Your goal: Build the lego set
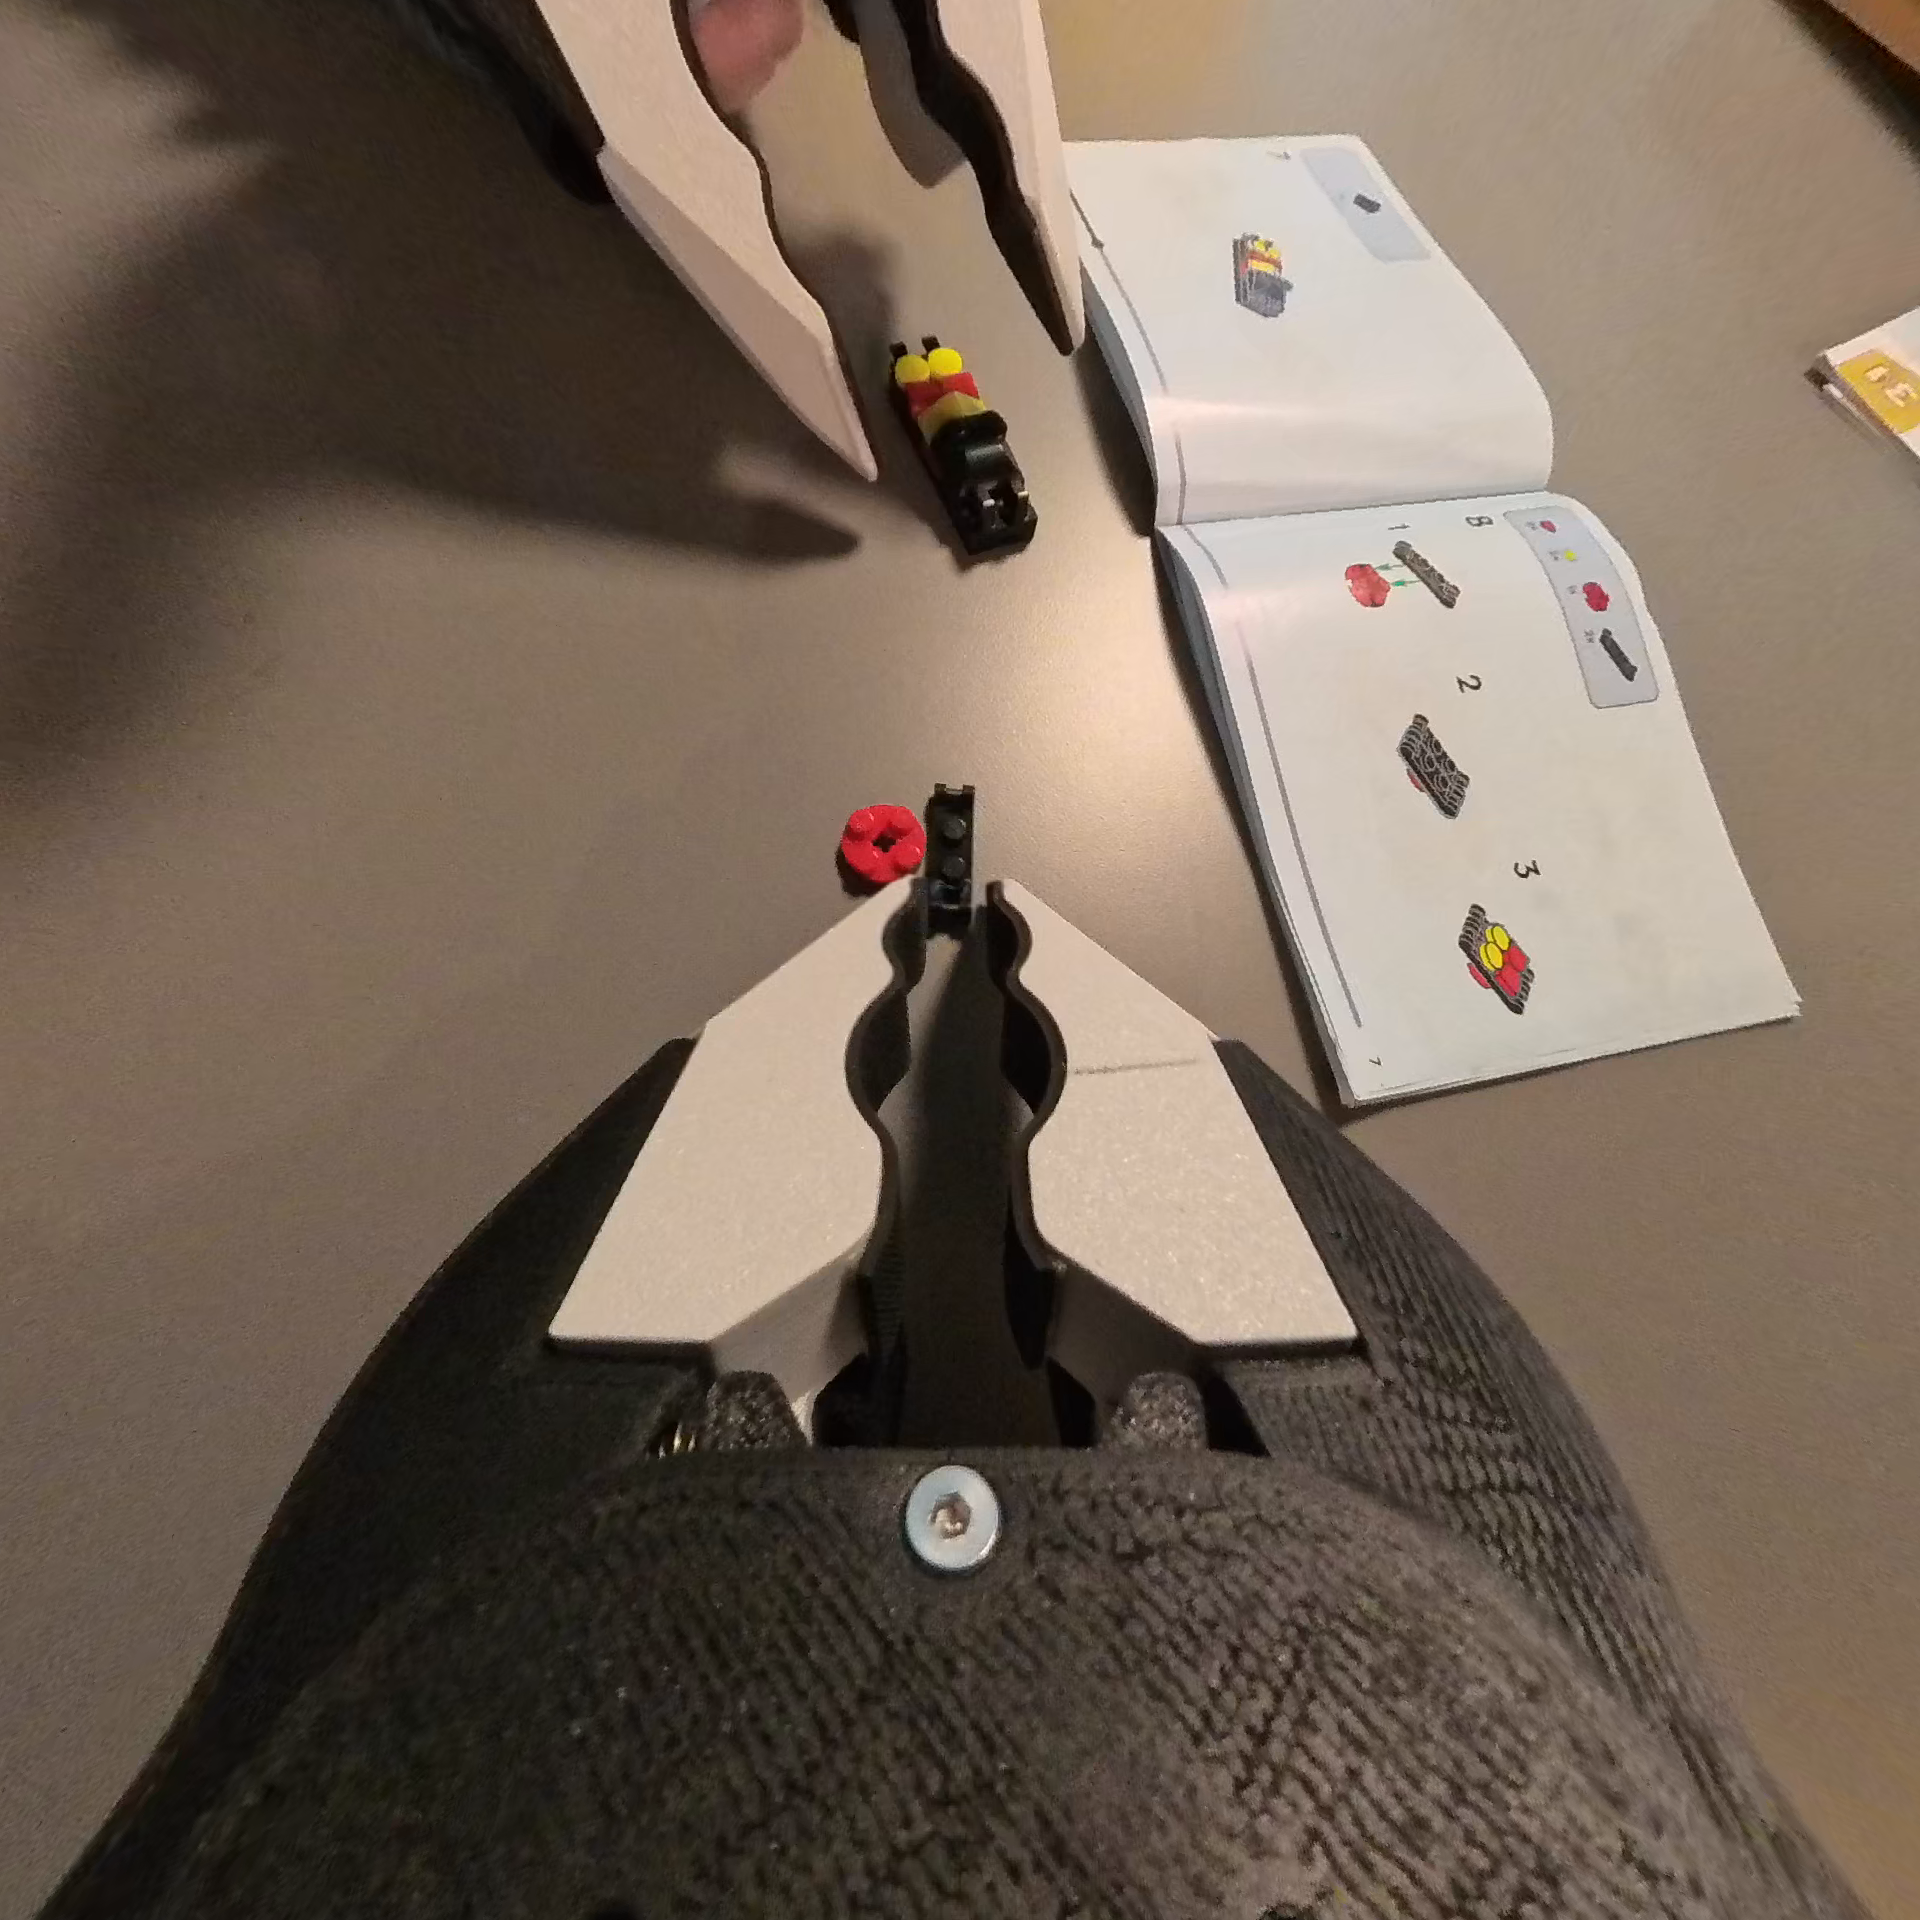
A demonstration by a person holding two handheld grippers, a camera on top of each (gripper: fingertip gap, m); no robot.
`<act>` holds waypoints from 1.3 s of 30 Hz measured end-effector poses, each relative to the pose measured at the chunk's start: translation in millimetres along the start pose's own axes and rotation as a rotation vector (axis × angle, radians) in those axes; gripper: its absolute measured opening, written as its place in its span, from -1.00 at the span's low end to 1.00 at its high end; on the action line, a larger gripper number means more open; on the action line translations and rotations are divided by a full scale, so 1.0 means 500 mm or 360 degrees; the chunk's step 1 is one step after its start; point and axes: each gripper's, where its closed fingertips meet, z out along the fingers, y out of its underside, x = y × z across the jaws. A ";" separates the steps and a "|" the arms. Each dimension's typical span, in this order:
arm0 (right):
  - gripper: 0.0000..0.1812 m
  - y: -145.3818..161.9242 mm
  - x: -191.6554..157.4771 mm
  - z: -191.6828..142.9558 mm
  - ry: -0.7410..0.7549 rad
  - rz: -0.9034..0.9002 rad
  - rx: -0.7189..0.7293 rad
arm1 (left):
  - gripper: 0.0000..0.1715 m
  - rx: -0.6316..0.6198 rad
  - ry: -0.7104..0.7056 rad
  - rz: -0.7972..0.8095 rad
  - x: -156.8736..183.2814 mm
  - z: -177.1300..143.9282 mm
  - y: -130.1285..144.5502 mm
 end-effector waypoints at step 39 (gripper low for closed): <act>-0.94 -0.018 -0.015 -0.004 -0.0174 -0.0229 0.0113 | -0.49 -0.0015 -0.0013 0.0055 0.006 0.003 0.001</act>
